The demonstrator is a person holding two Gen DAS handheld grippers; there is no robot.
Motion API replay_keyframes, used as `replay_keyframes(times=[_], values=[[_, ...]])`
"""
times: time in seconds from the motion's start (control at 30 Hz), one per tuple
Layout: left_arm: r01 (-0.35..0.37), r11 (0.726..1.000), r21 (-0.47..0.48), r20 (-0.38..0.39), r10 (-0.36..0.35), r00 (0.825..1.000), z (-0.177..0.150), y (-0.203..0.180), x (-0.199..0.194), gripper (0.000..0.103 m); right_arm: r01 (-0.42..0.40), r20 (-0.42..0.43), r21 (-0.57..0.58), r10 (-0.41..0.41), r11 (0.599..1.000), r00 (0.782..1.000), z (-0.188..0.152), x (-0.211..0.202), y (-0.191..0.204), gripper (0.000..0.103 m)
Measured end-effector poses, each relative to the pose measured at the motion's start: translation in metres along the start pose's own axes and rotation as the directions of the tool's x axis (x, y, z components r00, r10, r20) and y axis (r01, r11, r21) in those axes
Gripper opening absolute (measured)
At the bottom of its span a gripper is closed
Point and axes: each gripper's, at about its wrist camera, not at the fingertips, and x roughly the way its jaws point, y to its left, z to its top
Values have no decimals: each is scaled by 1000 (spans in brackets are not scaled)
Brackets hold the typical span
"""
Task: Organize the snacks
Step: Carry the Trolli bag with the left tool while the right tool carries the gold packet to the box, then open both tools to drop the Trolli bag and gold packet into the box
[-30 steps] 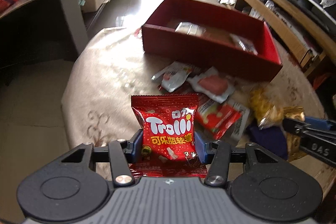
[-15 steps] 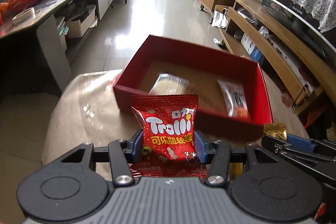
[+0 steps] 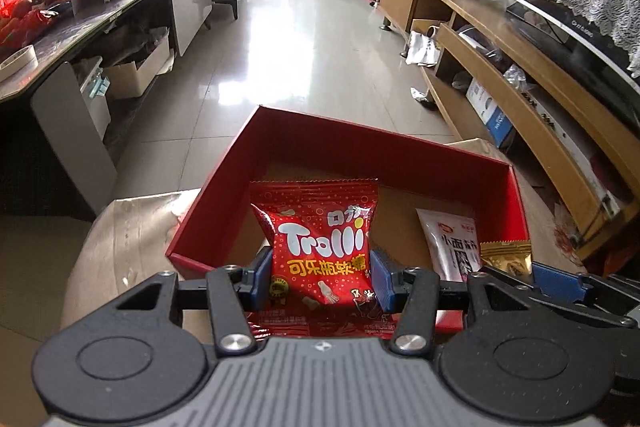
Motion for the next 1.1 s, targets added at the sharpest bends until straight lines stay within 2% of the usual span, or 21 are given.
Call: replay_keyframes(times=[0.57,1.1], values=[[-33,999,-9,-28,33,999,7,-6,38,50,-10,-6,-21,10,1000,1000,12,35,3,46],[-40,999,-10,-17,40,999,10,-3,30,52,-10,-1,-10,10,1000,1000,14,38,5,50]])
